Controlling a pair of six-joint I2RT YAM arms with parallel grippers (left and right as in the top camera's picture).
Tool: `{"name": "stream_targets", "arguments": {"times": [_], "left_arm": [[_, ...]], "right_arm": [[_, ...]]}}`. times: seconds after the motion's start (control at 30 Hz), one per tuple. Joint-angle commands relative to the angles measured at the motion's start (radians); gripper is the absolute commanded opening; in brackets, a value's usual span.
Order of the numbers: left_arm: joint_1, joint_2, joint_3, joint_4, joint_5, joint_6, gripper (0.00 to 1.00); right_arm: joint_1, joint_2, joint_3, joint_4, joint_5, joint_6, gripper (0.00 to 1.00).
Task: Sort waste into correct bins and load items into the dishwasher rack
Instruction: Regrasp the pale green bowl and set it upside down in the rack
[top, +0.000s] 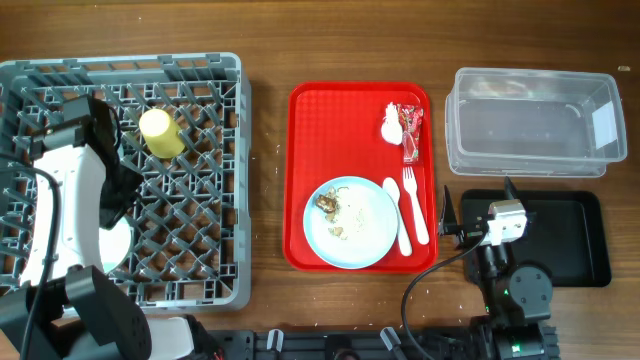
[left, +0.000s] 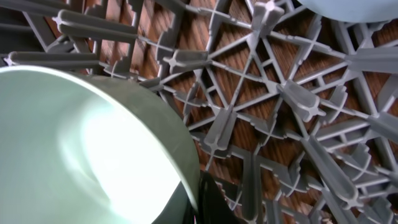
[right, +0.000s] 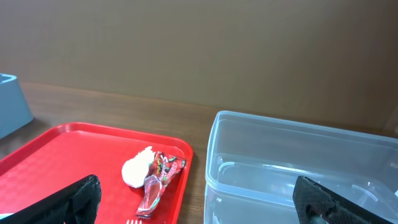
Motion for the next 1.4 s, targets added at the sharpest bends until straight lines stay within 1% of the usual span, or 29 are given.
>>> {"name": "stream_targets", "arguments": {"times": [0.0, 0.03, 0.1, 0.13, 0.17, 0.2, 0.23, 0.27, 0.3, 0.37, 0.4, 0.43, 0.47, 0.53, 0.57, 0.63, 0.8, 0.97, 1.07, 1.1, 1.17, 1.2, 1.23, 1.3, 1.37], "left_arm": [[0.003, -0.050, 0.068, 0.003, 0.084, -0.003, 0.04], [0.003, -0.070, 0.093, 0.018, 0.127, 0.023, 0.04], [0.003, -0.137, 0.126, 0.119, 0.296, 0.182, 0.04], [0.010, -0.160, 0.126, 0.166, 0.331, 0.225, 0.04], [0.025, -0.167, 0.126, 0.200, 0.343, 0.236, 0.04], [0.076, -0.159, 0.125, 0.237, 0.419, 0.245, 0.04], [0.140, -0.142, 0.121, 0.270, 0.577, 0.308, 0.04], [0.180, -0.127, 0.116, 0.291, 0.661, 0.323, 0.04], [0.252, -0.099, 0.109, 0.316, 0.779, 0.346, 0.04], [0.367, -0.060, 0.097, 0.319, 0.901, 0.365, 0.04], [0.417, -0.045, 0.091, 0.322, 0.987, 0.408, 0.04], [0.484, -0.025, 0.069, 0.353, 1.168, 0.481, 0.04], [0.549, -0.001, 0.043, 0.381, 1.334, 0.517, 0.04], [0.634, 0.043, 0.006, 0.403, 1.472, 0.521, 0.04], [0.663, 0.061, -0.011, 0.406, 1.515, 0.527, 0.04], [0.726, 0.102, -0.071, 0.406, 1.666, 0.573, 0.04], [0.829, 0.122, -0.190, 0.413, 1.762, 0.573, 0.04], [0.927, 0.122, -0.191, 0.410, 1.756, 0.570, 0.08], [1.009, 0.122, -0.191, 0.410, 1.700, 0.569, 0.09], [1.038, 0.122, -0.191, 0.408, 1.675, 0.569, 0.22], [1.059, 0.122, -0.191, 0.401, 1.654, 0.569, 0.88], [1.064, 0.122, -0.191, 0.398, 1.654, 0.569, 1.00], [1.064, 0.122, -0.191, 0.396, 1.656, 0.568, 1.00], [1.064, 0.122, -0.191, 0.334, 1.661, 0.568, 1.00], [1.063, 0.122, -0.191, 0.270, 1.734, 0.565, 0.99]], "right_arm": [[0.000, 0.000, -0.001, 0.005, -0.010, -0.010, 1.00], [0.000, 0.000, -0.001, 0.005, -0.010, -0.010, 1.00], [0.000, 0.000, -0.001, 0.005, -0.010, -0.010, 1.00], [0.000, 0.000, -0.001, 0.005, -0.010, -0.010, 1.00], [0.000, 0.000, -0.001, 0.005, -0.010, -0.010, 1.00], [0.000, 0.000, -0.001, 0.005, -0.010, -0.010, 1.00], [0.000, 0.000, -0.001, 0.005, -0.010, -0.010, 1.00], [0.000, 0.000, -0.001, 0.005, -0.010, -0.009, 1.00], [0.000, 0.000, -0.001, 0.006, -0.010, -0.010, 1.00], [0.000, 0.000, -0.001, 0.005, -0.010, -0.010, 1.00], [0.000, 0.000, -0.001, 0.005, -0.010, -0.009, 1.00], [0.000, 0.000, -0.001, 0.005, -0.010, -0.010, 1.00], [0.000, 0.000, -0.001, 0.005, -0.010, -0.010, 1.00], [0.000, 0.000, -0.001, 0.005, -0.010, -0.010, 1.00], [0.000, 0.000, -0.001, 0.005, -0.010, -0.010, 1.00], [0.000, 0.000, -0.001, 0.005, -0.010, -0.010, 1.00], [0.000, 0.000, -0.001, 0.005, -0.010, -0.009, 1.00], [0.000, 0.000, -0.001, 0.005, -0.010, -0.010, 1.00], [0.000, 0.000, -0.001, 0.005, -0.010, -0.010, 1.00], [0.000, 0.000, -0.001, 0.005, -0.010, -0.009, 1.00], [0.000, 0.000, -0.001, 0.005, -0.010, -0.010, 1.00], [0.000, 0.000, -0.001, 0.005, -0.010, -0.010, 1.00], [0.000, 0.000, -0.001, 0.006, -0.010, -0.009, 1.00], [0.000, 0.000, -0.001, 0.005, -0.010, -0.010, 1.00], [0.000, 0.000, -0.001, 0.005, -0.010, -0.010, 1.00]]}}
